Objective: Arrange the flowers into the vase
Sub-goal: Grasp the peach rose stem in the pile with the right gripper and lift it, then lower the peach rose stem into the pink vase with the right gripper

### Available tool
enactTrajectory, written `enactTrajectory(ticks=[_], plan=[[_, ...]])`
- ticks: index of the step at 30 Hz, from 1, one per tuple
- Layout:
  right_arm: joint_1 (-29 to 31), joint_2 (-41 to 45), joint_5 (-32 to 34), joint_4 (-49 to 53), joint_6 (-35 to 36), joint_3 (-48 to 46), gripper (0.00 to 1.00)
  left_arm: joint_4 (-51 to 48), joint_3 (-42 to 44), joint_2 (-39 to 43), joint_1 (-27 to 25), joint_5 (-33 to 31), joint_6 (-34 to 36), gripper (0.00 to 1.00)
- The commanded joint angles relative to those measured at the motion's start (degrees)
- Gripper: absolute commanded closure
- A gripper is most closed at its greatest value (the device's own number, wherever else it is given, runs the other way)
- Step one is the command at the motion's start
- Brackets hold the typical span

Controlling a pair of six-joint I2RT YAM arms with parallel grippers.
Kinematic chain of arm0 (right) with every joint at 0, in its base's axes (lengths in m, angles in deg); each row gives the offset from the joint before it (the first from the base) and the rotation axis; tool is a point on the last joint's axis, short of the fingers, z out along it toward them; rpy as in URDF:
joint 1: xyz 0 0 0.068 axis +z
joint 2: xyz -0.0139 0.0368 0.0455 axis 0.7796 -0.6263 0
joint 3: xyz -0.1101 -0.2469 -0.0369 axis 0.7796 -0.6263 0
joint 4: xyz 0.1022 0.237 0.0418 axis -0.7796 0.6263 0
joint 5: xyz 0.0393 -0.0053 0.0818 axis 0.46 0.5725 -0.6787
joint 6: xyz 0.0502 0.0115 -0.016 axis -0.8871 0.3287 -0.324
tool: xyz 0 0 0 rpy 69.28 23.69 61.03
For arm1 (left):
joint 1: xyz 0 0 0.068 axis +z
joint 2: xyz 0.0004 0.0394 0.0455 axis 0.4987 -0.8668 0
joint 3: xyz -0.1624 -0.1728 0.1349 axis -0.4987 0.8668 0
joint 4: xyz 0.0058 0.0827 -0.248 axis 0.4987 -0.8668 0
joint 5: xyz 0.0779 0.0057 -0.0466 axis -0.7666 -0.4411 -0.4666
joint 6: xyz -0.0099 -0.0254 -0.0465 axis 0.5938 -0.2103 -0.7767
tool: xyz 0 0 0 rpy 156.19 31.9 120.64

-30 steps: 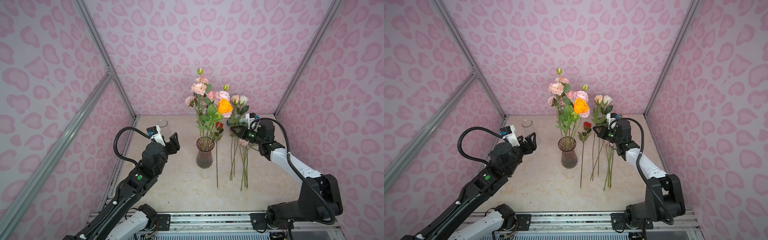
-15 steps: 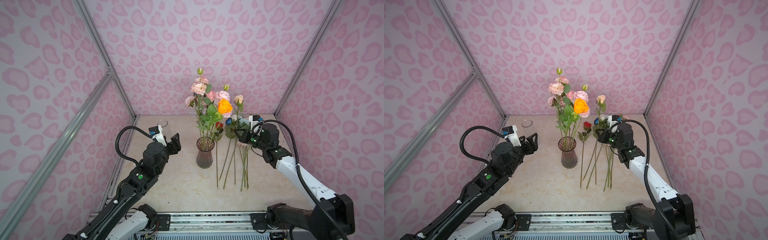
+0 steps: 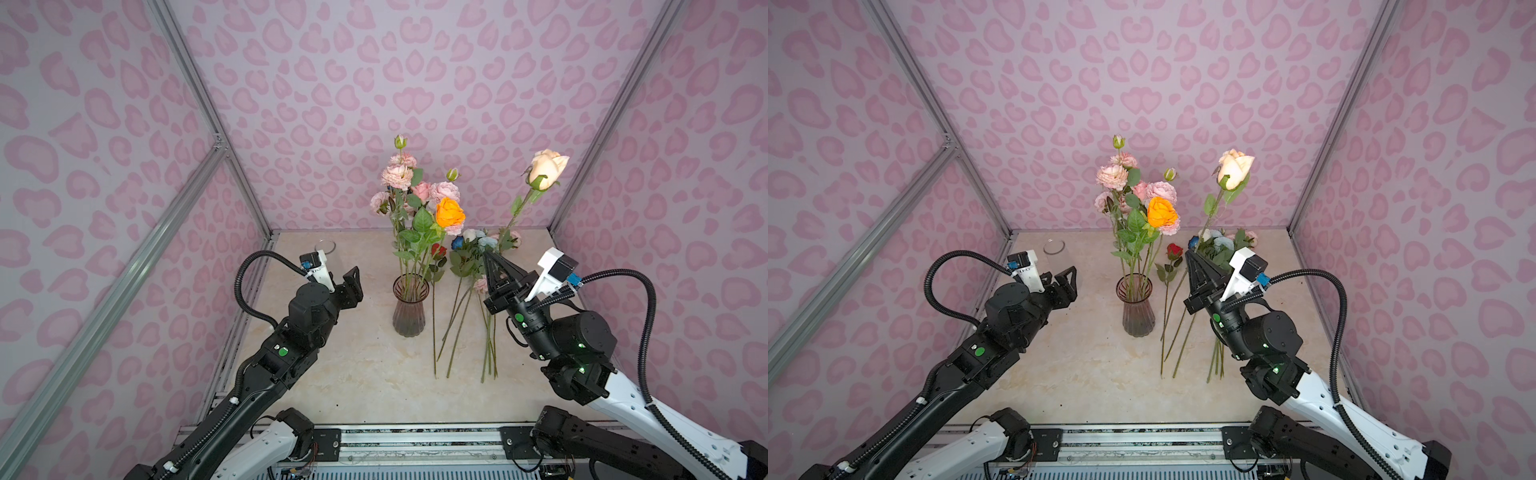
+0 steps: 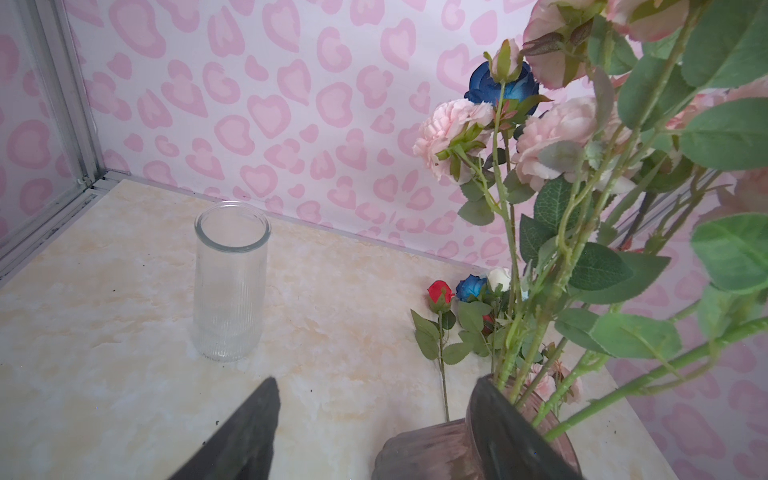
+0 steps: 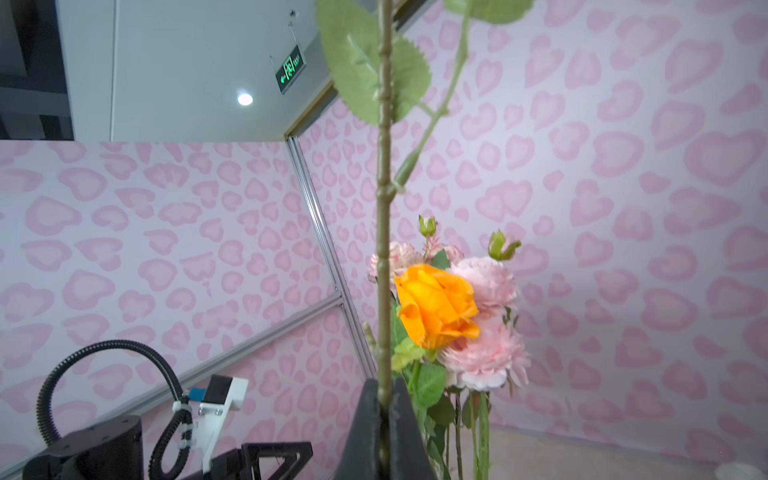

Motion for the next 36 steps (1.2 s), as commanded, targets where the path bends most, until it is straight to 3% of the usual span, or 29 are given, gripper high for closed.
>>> enactTrajectory(ticks=[1,8,14,27,36], plan=[[2.5,-3.7,5.6,-12.3,9.5,2.1,1.00,1.7,-0.1,0.2,0.2,-0.1,0.6,0.26],[2.8,-14.5,5.0,-19.8,15.2,9.3,1.00,2.0,0.2,0.5,0.2,-1.2,1.3,0.26],[1.8,-20.8,6.0,-19.8,14.2,13.0,1.00,2.0,0.1,0.5,0.2,-0.6,1.1,0.25],[0.0,-26.8,7.9,-25.0,12.6,8.7,1.00,2.2,0.3,0.5,0.2,0.6,0.8,0.26],[1.7,-25.5,8.5,-18.7,10.8,2.9,1.00,2.1,0.1,0.6,0.2,0.6,0.7,0.26]])
